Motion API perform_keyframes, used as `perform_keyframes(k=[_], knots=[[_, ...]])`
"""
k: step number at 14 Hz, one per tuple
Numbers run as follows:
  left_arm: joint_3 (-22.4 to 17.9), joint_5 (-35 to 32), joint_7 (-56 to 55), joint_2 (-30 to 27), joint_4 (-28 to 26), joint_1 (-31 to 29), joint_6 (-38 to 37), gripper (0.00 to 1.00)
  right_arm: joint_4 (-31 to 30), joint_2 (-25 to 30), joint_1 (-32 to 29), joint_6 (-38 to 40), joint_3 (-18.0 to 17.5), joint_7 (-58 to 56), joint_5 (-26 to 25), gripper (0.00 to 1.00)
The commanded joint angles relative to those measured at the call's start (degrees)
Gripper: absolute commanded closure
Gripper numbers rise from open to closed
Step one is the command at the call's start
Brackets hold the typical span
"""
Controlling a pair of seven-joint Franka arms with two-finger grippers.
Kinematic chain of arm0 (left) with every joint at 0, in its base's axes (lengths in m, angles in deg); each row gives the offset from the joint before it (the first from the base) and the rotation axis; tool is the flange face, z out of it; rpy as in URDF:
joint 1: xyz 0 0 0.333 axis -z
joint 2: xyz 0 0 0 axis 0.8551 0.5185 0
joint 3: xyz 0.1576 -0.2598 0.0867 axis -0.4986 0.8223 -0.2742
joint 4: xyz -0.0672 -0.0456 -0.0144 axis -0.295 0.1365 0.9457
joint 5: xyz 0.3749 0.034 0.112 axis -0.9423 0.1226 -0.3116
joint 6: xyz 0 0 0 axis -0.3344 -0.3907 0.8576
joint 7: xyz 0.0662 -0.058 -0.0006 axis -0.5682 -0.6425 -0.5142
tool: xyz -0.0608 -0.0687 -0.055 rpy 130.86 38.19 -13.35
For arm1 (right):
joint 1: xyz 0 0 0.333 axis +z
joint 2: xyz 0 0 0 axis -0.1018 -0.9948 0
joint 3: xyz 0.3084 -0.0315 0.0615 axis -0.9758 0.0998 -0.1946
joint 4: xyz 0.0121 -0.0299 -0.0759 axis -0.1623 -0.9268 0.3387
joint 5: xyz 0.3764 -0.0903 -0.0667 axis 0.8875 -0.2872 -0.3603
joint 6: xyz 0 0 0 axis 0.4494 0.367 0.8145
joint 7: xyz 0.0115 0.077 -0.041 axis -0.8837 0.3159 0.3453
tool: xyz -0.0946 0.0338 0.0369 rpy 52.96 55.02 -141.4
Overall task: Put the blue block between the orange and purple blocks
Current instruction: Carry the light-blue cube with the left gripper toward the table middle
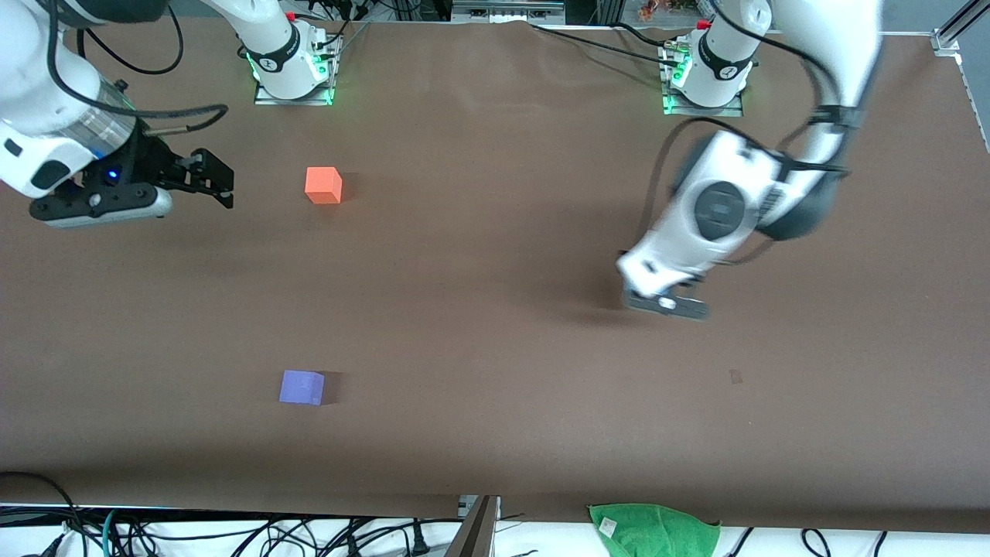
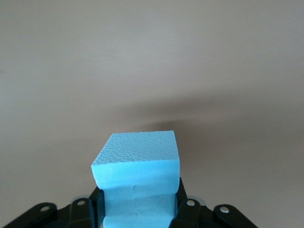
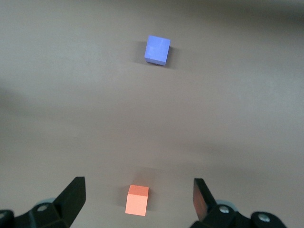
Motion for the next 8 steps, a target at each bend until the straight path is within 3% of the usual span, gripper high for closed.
perform_keyframes(k=[1,3,6,7,8], knots=[[-0.81,-0.02,-6.72,9.54,10.54,7.48,-1.06,0.77,1.22,-5.73,-0.11,-1.05,0.17,-0.17,-0.10,0.00],[-0.90,0.07,-10.85,14.82,13.38,11.70,-0.63,0.77,1.31,-5.83,-0.46,-1.14,0.43,0.44,0.42,0.00],[-0.99,-0.19,-16.57,19.14,12.95,14.71,8.75,0.76,1.31,-6.19,-0.11,-0.88,0.34,-0.35,0.16,0.00],[-0.99,-0.10,-17.10,19.76,12.77,14.80,10.00,0.68,1.31,-6.19,-0.28,-0.88,0.34,-0.70,0.60,0.00],[-0.99,-0.10,-17.11,19.94,12.77,14.89,10.10,0.50,1.31,-6.10,-0.28,-1.22,0.34,-0.62,0.69,0.00]])
